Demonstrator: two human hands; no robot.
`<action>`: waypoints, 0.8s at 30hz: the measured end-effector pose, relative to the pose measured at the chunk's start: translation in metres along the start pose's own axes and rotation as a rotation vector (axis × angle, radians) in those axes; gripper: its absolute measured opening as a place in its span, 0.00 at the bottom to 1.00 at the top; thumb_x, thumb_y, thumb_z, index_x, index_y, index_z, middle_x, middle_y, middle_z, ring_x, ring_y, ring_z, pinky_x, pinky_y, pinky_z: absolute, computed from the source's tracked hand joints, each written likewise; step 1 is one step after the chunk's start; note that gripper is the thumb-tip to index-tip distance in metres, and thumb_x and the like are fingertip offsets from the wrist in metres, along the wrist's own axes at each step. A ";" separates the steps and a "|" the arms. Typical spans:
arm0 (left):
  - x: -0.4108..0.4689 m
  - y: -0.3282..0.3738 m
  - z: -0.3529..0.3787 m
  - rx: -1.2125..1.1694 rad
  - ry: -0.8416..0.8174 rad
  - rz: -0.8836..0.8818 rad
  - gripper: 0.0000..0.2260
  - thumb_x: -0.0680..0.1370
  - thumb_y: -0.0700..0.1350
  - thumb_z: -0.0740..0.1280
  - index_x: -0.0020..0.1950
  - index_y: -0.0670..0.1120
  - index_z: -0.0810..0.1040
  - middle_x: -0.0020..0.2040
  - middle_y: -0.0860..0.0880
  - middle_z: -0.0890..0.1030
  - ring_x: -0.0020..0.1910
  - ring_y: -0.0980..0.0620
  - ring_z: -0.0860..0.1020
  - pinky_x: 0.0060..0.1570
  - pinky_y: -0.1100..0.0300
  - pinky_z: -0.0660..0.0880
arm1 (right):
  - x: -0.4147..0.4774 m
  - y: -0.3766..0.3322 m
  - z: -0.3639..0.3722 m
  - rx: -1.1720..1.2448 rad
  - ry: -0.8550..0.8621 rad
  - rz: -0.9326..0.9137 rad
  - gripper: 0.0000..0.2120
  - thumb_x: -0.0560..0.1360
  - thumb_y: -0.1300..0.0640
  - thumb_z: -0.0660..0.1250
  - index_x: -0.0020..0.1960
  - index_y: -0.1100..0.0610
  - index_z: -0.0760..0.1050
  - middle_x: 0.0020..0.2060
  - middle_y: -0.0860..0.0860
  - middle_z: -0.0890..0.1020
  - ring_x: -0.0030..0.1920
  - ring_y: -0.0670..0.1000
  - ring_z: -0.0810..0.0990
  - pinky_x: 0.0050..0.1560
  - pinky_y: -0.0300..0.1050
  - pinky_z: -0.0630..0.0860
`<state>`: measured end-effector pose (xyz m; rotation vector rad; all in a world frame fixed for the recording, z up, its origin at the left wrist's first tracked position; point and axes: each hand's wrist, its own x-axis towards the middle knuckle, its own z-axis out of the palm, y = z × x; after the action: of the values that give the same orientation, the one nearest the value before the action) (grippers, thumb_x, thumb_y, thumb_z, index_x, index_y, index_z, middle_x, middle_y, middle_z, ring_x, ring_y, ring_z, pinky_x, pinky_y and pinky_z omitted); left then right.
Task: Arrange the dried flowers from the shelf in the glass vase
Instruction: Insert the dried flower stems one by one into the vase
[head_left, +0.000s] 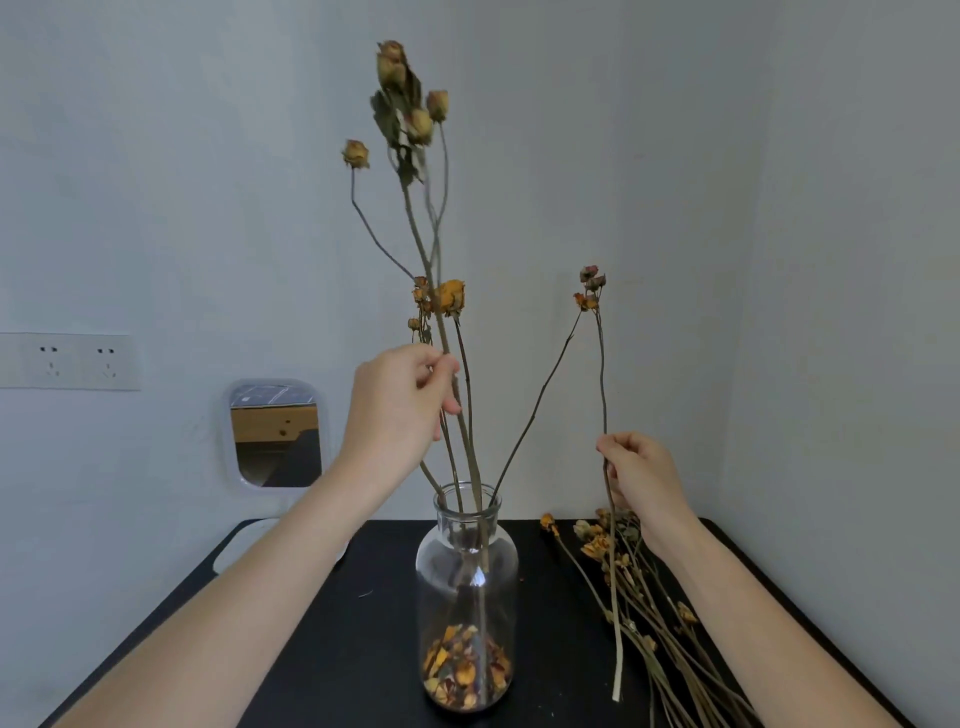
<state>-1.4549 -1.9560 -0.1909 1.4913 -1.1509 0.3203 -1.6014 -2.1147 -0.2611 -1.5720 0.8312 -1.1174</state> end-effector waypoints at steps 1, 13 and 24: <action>-0.003 -0.002 0.004 0.026 -0.037 0.004 0.07 0.79 0.44 0.62 0.43 0.47 0.78 0.27 0.52 0.78 0.17 0.61 0.70 0.20 0.74 0.65 | 0.000 0.000 0.000 0.002 0.001 0.000 0.06 0.79 0.58 0.59 0.48 0.57 0.74 0.30 0.51 0.69 0.28 0.47 0.65 0.28 0.39 0.62; -0.050 -0.042 0.043 0.390 -0.347 -0.011 0.09 0.77 0.50 0.64 0.45 0.47 0.80 0.29 0.53 0.76 0.31 0.58 0.77 0.45 0.63 0.77 | 0.001 0.005 -0.004 0.045 0.009 0.019 0.05 0.79 0.58 0.60 0.46 0.56 0.73 0.27 0.50 0.69 0.23 0.45 0.64 0.21 0.34 0.62; -0.089 -0.103 0.034 0.028 -0.232 -0.344 0.23 0.67 0.51 0.75 0.53 0.55 0.64 0.48 0.58 0.72 0.49 0.59 0.73 0.48 0.66 0.70 | -0.002 -0.007 -0.016 0.136 0.080 -0.152 0.06 0.79 0.59 0.58 0.44 0.56 0.72 0.25 0.49 0.68 0.19 0.41 0.64 0.20 0.33 0.63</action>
<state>-1.4299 -1.9593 -0.3289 1.7513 -1.0462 -0.0751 -1.6177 -2.1161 -0.2540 -1.5049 0.6816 -1.3255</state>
